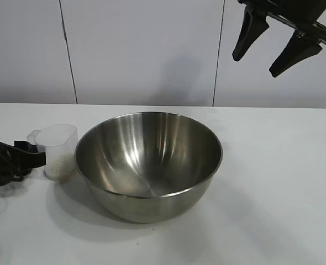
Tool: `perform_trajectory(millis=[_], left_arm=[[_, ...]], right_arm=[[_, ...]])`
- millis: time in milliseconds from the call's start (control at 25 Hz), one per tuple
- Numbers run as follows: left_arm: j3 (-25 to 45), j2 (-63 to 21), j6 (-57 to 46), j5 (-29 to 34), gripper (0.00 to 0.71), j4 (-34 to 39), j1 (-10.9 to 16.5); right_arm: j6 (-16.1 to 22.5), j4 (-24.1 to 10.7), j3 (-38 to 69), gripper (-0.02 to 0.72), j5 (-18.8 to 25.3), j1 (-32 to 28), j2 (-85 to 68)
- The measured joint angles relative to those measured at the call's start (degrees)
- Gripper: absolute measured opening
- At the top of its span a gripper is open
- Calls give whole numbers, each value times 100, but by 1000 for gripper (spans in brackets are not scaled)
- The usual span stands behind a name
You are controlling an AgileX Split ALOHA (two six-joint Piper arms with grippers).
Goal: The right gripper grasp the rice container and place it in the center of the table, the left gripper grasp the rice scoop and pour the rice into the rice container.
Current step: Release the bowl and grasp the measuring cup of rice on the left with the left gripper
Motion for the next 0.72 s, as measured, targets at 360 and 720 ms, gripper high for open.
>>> perform_trajectory(millis=[360, 720], left_arm=[[-122, -33, -9, 11, 394, 21, 0], [-156, -33, -9, 18, 349, 50, 0]], right_arm=[[0, 0, 0, 496, -7, 0, 0], [0, 0, 0, 496, -14, 0, 0]])
